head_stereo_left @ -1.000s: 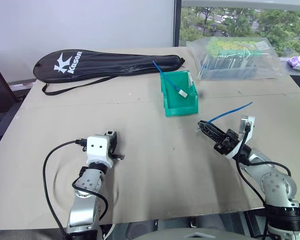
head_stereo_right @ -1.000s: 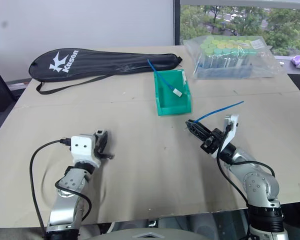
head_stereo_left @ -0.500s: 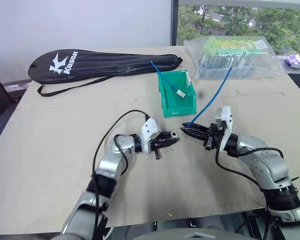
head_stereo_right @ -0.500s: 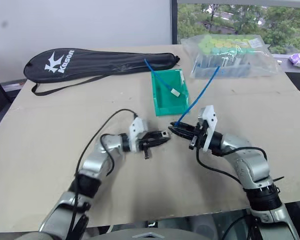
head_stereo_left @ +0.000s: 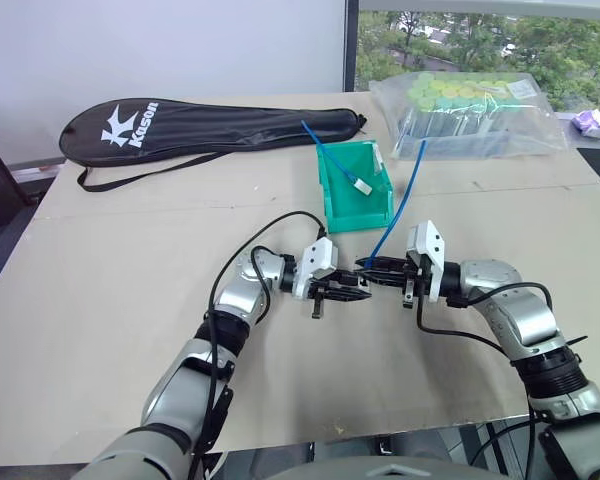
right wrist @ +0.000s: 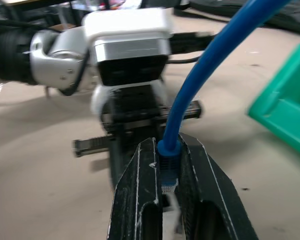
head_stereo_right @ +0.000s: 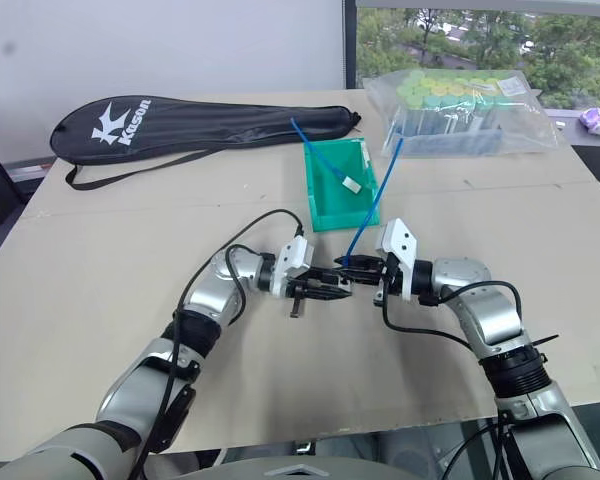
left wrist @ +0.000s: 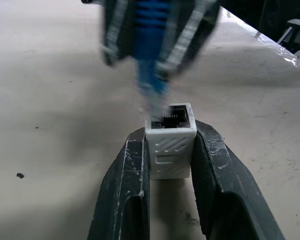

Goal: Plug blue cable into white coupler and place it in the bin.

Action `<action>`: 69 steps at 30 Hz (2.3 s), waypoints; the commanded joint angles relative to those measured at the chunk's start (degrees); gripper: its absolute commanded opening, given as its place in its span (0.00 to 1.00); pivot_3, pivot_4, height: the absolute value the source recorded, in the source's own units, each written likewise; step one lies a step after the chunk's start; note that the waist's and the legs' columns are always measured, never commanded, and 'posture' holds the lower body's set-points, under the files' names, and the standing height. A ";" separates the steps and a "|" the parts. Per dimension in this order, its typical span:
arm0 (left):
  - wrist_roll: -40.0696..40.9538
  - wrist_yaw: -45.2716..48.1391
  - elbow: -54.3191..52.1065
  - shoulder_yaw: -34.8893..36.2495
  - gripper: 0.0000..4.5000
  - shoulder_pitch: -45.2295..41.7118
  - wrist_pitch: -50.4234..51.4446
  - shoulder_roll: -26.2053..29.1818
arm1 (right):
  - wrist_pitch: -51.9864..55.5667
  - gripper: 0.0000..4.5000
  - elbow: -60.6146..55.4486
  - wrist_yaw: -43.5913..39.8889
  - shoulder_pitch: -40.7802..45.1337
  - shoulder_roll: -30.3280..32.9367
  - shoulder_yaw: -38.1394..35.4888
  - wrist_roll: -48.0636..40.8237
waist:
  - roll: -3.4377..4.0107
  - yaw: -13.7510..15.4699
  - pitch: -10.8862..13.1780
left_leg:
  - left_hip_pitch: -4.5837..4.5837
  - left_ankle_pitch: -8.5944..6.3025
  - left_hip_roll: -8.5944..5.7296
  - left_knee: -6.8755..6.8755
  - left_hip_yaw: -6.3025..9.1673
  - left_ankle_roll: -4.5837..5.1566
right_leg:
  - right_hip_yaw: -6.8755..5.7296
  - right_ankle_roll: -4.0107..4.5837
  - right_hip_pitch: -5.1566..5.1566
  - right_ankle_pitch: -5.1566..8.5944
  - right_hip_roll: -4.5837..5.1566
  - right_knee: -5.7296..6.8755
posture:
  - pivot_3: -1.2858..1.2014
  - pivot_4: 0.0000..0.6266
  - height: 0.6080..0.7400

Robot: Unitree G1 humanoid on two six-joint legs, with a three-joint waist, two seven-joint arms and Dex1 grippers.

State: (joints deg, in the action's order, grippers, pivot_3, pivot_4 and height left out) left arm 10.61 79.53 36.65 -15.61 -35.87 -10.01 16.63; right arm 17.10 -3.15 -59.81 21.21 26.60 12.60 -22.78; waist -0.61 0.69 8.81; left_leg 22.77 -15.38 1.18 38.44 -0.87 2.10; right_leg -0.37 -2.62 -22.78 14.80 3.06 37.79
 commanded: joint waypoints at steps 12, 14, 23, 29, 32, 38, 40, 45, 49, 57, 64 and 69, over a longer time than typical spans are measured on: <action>-1.31 2.20 1.64 -0.33 0.12 0.83 -0.33 -0.49 | -5.85 0.00 2.81 -2.85 0.91 1.07 -0.34 4.24 | 0.00 0.01 -0.02 | -0.07 0.00 0.00 0.01 0.01 0.00 | 0.00 0.00 0.02 0.00 0.00 0.07 | 0.52 0.24 1.00; -0.99 2.93 1.14 -0.47 0.12 1.23 0.03 -0.52 | -7.19 0.00 3.37 -4.57 0.99 1.84 0.27 5.05 | 0.00 0.00 -0.02 | -0.07 0.00 0.00 0.01 0.01 0.00 | 0.00 0.00 0.02 0.00 -0.01 0.07 | 0.52 0.24 1.00; -2.05 2.84 1.70 -0.66 0.12 1.26 -0.98 -0.59 | -13.92 0.00 7.15 -5.40 1.66 1.39 5.22 11.90 | -0.03 -0.03 -0.05 | -0.07 0.00 0.00 0.00 0.00 0.00 | 0.00 0.00 0.02 0.00 -0.01 0.04 | 0.52 0.24 1.00; -2.53 2.55 1.31 -0.79 0.12 1.83 -1.52 -0.79 | -12.95 0.00 13.30 -5.29 -0.26 0.31 8.45 14.47 | -0.22 -0.23 -0.25 | -0.34 0.00 0.04 -0.01 0.00 0.00 | 0.01 0.00 0.25 0.00 -0.04 0.10 | 0.52 0.24 1.00; -2.76 2.49 1.23 -0.73 0.12 2.05 -1.60 -0.86 | -15.77 0.00 19.18 -4.80 -1.31 1.50 11.90 19.90 | -0.33 -0.55 -0.40 | -0.91 -0.01 0.06 -0.11 -0.04 0.00 | 0.05 0.02 0.76 0.02 -0.04 0.04 | 0.52 0.24 1.00; -3.10 1.94 0.82 -0.25 0.12 2.45 -1.29 -0.72 | -15.05 0.00 15.51 -3.10 -1.15 -3.24 5.99 10.85 | -0.62 -1.45 -1.07 | -1.27 -0.02 0.22 -0.20 0.03 0.00 | 0.02 0.06 1.17 0.05 -0.04 -0.06 | 0.52 0.24 1.00; -3.52 1.24 0.54 -0.20 0.12 2.76 -0.87 -0.48 | -13.68 0.00 12.76 -3.33 -0.66 -3.60 4.17 8.44 | -0.59 -1.46 -1.05 | -1.27 -0.02 0.24 -0.19 0.00 0.00 | 0.05 0.06 1.16 0.04 -0.02 -0.05 | 0.52 0.24 1.00; -4.55 -0.91 -1.71 0.07 0.66 4.09 -2.07 0.49 | -10.83 0.00 7.24 -3.09 0.83 -2.54 1.28 5.99 | -0.43 -1.38 -0.95 | -1.07 -0.02 0.22 -0.19 0.02 0.00 | 0.03 0.05 1.01 0.03 0.09 -0.07 | 0.52 0.24 1.00; -2.46 -3.34 -11.04 2.93 0.83 6.81 -0.28 3.52 | -4.85 0.00 -0.08 -2.82 4.13 -0.12 -2.38 1.66 | -0.14 -1.57 -0.58 | -0.77 -0.02 0.21 -0.19 -0.06 0.00 | 0.11 0.05 0.63 0.01 0.20 -0.04 | 0.52 0.24 1.00; 7.15 -19.29 -43.14 13.61 0.83 17.36 23.45 9.16 | 4.59 0.00 1.74 5.90 16.32 -2.93 -7.84 -1.56 | -0.05 -1.57 -0.28 | 0.14 -0.01 0.28 -0.19 0.02 -0.01 | 0.13 0.03 -0.33 0.00 0.19 0.11 | 0.52 0.24 1.00; 14.23 -37.88 -61.96 22.51 0.83 15.80 50.92 11.40 | 7.55 0.00 20.17 10.87 29.09 -7.48 -5.51 4.54 | -0.22 -1.37 -0.11 | 0.19 -0.01 0.06 -0.15 -0.03 -0.01 | -0.03 0.00 -0.30 -0.02 0.45 0.10 | 0.52 0.24 1.00; 16.59 -41.26 -66.86 22.98 0.83 15.67 58.89 14.89 | 6.40 0.09 37.82 13.98 38.89 -11.29 -6.09 7.93 | -0.24 -1.54 -0.03 | 0.15 0.01 0.06 -0.19 -0.12 -0.04 | 0.02 -0.02 -0.31 -0.01 0.40 0.08 | 0.52 0.24 1.00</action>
State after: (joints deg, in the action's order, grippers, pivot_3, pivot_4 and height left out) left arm 26.10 39.54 -27.34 6.66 -19.59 47.37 30.84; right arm 24.94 31.03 -47.52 57.06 15.99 8.01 -15.83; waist -0.85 -0.85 8.78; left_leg 22.92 -15.36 1.25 38.22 -0.99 2.03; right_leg -0.35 -2.64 -23.10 14.79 3.45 37.85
